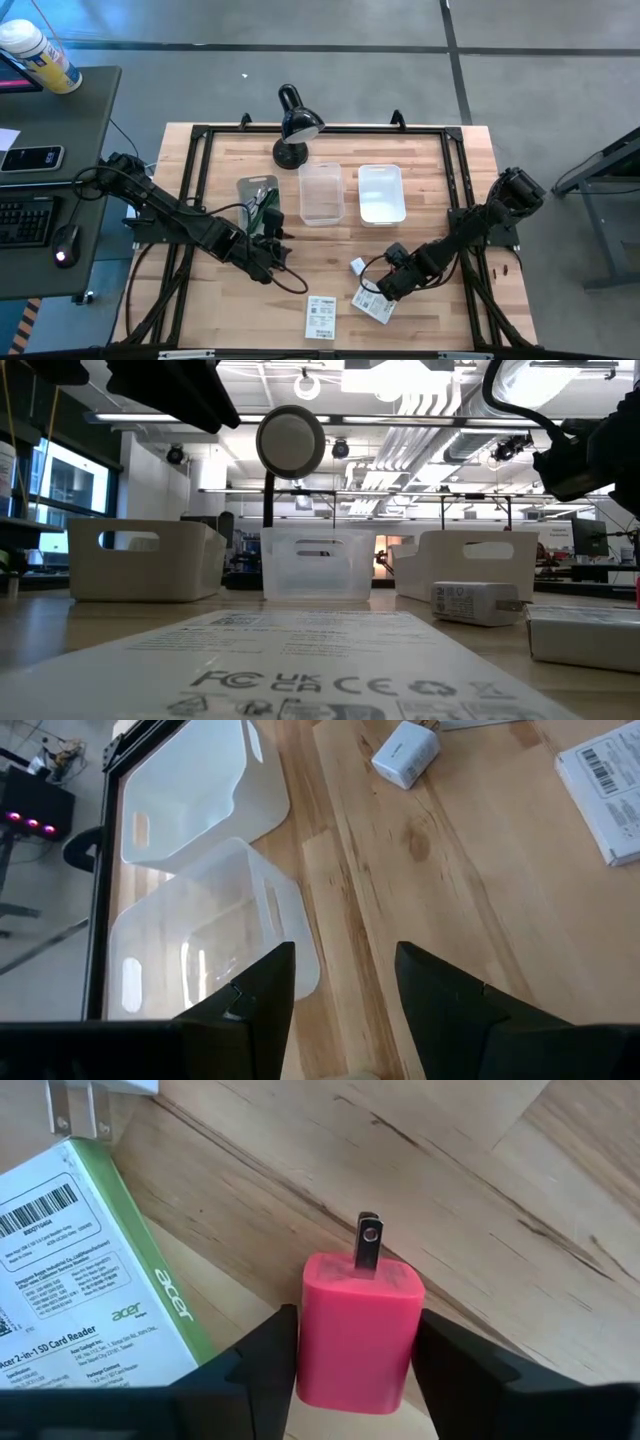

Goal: Pick and place items into bin
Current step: Put the pink charger adapter into the transparent bin

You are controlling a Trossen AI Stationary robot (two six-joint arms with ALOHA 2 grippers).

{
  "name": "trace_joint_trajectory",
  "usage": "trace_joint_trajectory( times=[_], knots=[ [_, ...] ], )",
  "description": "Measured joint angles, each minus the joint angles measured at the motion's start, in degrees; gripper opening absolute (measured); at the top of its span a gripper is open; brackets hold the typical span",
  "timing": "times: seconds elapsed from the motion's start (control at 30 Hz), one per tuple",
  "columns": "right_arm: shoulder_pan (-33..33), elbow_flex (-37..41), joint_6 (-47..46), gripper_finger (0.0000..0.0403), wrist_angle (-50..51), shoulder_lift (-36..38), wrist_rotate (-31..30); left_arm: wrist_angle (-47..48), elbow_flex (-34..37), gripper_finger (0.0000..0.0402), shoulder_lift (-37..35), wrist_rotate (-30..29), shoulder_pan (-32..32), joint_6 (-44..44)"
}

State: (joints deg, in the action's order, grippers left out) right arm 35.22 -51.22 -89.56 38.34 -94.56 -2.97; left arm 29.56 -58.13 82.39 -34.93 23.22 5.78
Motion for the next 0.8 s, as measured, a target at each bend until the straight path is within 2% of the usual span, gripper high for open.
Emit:
trace_joint_trajectory(
  times=[0.3, 0.6, 0.8],
  knots=[
    [0.00, 0.00, 0.02, 0.0159, -0.02, 0.03, -0.02, -0.02, 0.00, 0.0161, 0.00, -0.56, 0.00, 0.07],
    [0.00, 0.00, 0.02, 0.0176, 0.00, 0.04, 0.00, -0.02, 0.00, 0.0161, 0.00, -0.71, 0.00, 0.07],
    [0.00, 0.00, 0.04, 0.0169, 0.00, 0.04, 0.26, 0.00, 0.00, 0.0161, 0.00, -1.78, 0.00, 0.22]
  ],
)
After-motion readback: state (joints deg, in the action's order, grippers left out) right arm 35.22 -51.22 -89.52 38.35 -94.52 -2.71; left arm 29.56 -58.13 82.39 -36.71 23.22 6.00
